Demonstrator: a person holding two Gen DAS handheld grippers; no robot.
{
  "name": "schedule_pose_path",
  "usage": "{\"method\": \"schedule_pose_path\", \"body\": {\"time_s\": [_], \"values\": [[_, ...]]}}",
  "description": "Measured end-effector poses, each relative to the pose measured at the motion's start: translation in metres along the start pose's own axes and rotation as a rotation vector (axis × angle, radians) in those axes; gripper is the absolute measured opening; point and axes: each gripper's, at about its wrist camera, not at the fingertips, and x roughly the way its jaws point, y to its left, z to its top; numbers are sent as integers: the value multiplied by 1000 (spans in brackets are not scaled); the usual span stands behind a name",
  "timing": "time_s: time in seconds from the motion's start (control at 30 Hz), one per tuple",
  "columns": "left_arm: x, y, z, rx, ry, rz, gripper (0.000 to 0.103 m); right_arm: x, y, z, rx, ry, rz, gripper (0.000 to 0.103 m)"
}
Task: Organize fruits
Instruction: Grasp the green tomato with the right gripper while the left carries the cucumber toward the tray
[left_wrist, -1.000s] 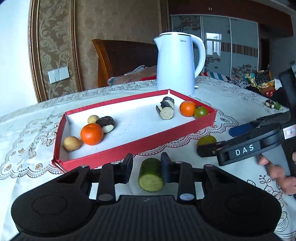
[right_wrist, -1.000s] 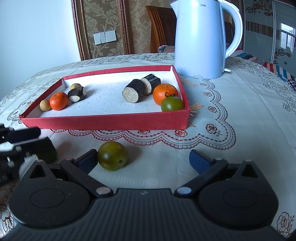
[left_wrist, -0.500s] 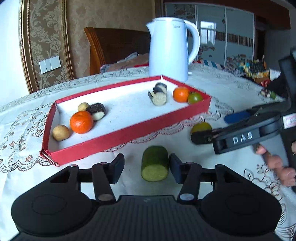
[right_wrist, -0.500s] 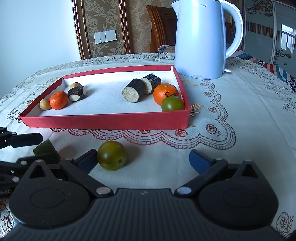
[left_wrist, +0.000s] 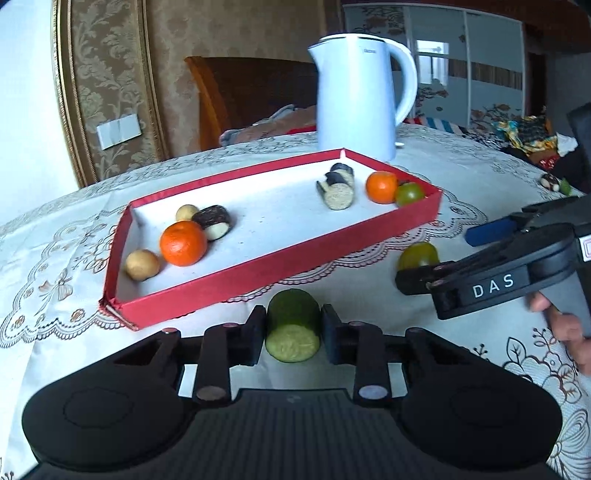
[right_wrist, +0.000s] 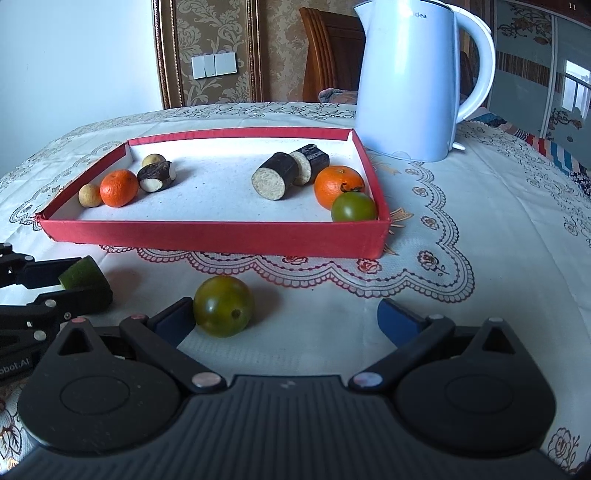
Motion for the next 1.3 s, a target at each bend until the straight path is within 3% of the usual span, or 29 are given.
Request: {"method": "schedule_pose_path", "body": {"time_s": [0.1, 0.23, 0.3, 0.37, 0.97, 1.3], "values": [[-1, -1, 0, 4, -1, 19, 31, 0, 3, 0, -7, -7, 7, 94], [-2, 2, -1, -8, -2, 31, 31, -3, 10, -1, -45, -28, 32, 74], [-2, 3, -1, -18, -3, 35, 31, -4, 12, -1, -55, -37, 38, 59], [-3, 4, -1, -25, -8, 42, 31, -6, 12, -1, -59, -48, 56, 32], [-14, 14, 6, -88, -54, 46, 31, -21, 14, -3, -71, -122, 61, 30], [-13, 23, 34, -142, -83, 63, 31, -28, 18, 27, -83, -195, 52, 30]]}}
